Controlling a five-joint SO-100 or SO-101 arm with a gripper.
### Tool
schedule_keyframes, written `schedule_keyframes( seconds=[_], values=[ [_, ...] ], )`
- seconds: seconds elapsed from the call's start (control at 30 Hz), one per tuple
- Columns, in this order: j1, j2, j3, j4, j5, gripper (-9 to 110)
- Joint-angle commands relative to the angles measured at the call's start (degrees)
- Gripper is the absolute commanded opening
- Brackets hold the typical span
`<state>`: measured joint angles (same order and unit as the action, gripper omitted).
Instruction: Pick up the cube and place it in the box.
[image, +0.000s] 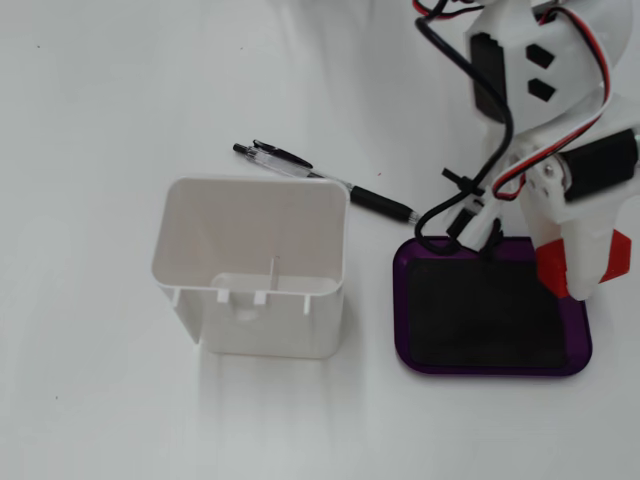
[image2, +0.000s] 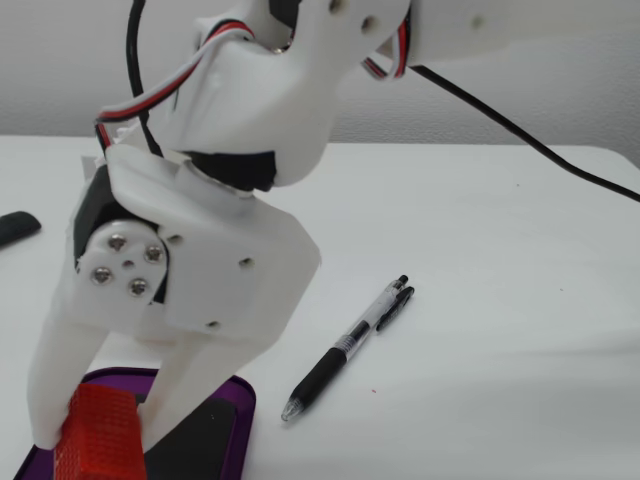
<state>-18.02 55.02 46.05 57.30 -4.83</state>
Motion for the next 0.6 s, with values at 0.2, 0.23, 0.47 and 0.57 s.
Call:
schedule_keyframes(
  seconds=[0.2,0.23,0.47,0.57],
  values=[
    [-0.3,1.5,-1.8,1.3,-3.4,5],
    [-0.3,1.5,-1.9,1.8,-3.5,6],
    [0.6,1.5,-1.9,2.2,-3.4,8],
    [0.8,1.8,-1.9,2.2,-3.4,9]
  ],
)
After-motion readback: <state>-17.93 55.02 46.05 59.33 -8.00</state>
